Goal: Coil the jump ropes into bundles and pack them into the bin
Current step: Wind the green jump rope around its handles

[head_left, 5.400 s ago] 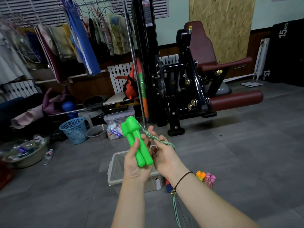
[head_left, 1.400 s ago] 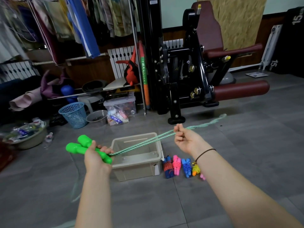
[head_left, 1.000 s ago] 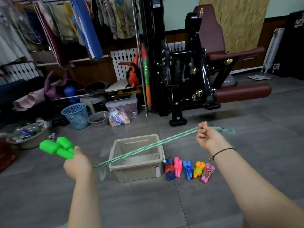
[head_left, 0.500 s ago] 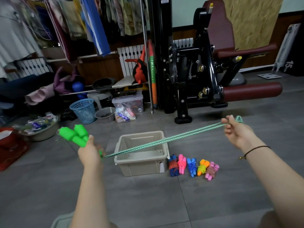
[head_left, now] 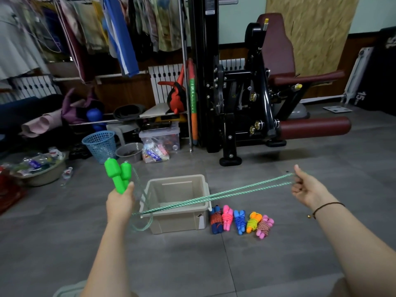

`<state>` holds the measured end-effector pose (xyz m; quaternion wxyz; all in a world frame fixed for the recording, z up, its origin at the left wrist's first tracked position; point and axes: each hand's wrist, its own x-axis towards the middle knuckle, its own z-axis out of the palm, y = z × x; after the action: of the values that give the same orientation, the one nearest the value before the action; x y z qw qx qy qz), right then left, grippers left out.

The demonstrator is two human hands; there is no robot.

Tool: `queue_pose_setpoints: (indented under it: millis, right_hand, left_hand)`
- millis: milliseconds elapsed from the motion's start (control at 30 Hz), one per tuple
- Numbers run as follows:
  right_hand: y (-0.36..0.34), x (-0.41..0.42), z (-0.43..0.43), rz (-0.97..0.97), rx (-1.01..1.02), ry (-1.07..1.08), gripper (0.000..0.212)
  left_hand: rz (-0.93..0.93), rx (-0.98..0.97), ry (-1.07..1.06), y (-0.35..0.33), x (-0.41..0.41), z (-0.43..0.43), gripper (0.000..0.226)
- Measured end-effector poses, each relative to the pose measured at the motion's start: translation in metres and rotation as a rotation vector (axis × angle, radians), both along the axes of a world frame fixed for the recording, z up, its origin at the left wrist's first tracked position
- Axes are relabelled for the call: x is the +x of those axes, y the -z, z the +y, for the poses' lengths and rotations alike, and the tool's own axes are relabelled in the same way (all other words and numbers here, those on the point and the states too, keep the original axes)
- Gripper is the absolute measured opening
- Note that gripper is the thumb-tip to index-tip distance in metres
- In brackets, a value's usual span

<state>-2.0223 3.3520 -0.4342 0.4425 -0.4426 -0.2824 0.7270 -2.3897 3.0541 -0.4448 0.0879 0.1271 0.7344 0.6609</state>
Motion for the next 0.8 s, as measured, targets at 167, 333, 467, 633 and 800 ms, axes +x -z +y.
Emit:
queue_pose_setpoints:
  millis: [167, 333, 467, 633, 800]
  right_hand:
    - [-0.001, 0.008, -0.004, -0.087, -0.105, -0.061, 0.031]
    - [-0.002, 0.011, -0.005, -0.077, -0.114, -0.084, 0.027]
    - [0.002, 0.009, -0.004, -0.145, -0.067, -0.061, 0.013]
    - [0.010, -0.003, -0.015, -0.492, 0.157, -0.116, 0.033]
    - [-0.010, -0.037, -0.048, -0.594, 0.323, -0.399, 0.026]
  left_hand:
    - [0.009, -0.136, -0.056, 0.006, 0.004, -0.009, 0.037]
    - [0.095, -0.303, -0.189, -0.006, 0.014, -0.018, 0.041]
    - [0.066, -0.269, -0.172, -0.005, 0.014, -0.018, 0.035]
    - [-0.216, 0.027, 0.300, -0.011, 0.034, 0.003, 0.020]
    - [-0.428, -0.223, 0.755, -0.032, 0.063, 0.017, 0.025]
